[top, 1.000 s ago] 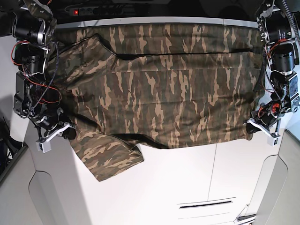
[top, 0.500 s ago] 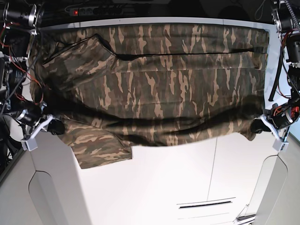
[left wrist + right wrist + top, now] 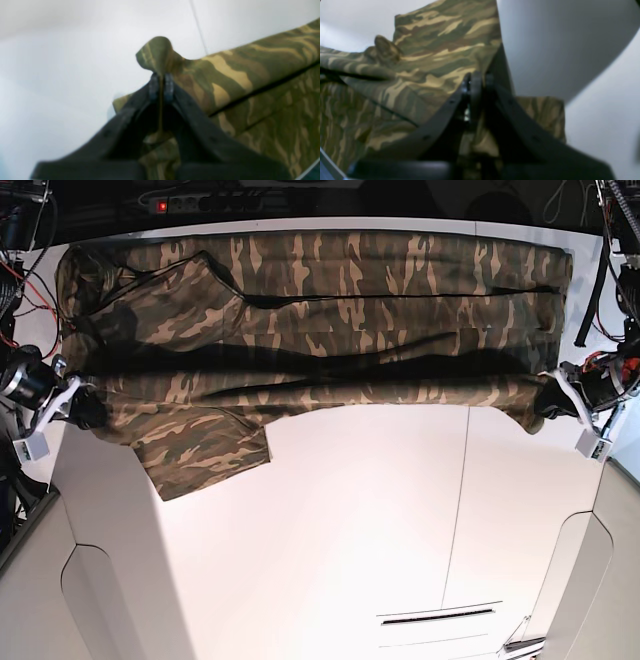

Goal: Fold the T-shirt properly
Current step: 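Fold the hem up over the body toward the collar with both grippers, then grasp the loose sleeve with the right gripper and fold it onto the strip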

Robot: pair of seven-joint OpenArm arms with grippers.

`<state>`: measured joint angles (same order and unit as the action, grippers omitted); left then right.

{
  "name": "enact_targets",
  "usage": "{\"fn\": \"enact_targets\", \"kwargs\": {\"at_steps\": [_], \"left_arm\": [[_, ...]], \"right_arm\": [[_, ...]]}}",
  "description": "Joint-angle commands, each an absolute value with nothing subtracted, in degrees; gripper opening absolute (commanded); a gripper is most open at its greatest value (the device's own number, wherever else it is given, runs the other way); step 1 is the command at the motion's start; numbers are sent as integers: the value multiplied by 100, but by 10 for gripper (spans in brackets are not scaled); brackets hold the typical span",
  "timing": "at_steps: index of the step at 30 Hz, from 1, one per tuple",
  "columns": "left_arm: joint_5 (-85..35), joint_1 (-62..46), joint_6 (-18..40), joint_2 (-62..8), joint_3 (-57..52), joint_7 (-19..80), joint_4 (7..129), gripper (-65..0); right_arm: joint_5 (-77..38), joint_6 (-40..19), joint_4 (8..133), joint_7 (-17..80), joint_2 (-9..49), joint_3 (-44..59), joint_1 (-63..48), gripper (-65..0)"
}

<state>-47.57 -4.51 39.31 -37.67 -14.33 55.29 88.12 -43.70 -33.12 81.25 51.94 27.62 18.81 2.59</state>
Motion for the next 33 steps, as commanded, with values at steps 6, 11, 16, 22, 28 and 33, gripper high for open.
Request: {"fn": "enact_targets", "kwargs": {"at_steps": [6,11,16,22,28,33], "left_arm": [[-4644,-1111,4000,-3905,-1813,5470,9507,-650],[-4600,-1339,4000,-3859,-1824,5400,9531,-650],[-4515,-1350,4000,-3680,-1824,5336,9531,-650],[-4495,-1350,4000,-3664,-1824,5330,9531,-650],[-4501,-1350,4000,-3664,-1824,5290,9531,-650],[-4497,-1350,4000,-3573,-1824,5275,9531,-650]], "right_arm": [[-4609,-3326,8211,5100,2882,2132,-163,-650],[-4276,-3315,8193,4980,2755,2132,-272,-650],[-3959,-3277,8189,4718,2639,2132,-257,-450],[-3625,-3275,8189,3503,2609,2132,-246,-249],[-2932,-3124,8125,3059,2086,2130,270,-249],[-2663,-3124,7494,3041,1614,2123,755,-249]]}}
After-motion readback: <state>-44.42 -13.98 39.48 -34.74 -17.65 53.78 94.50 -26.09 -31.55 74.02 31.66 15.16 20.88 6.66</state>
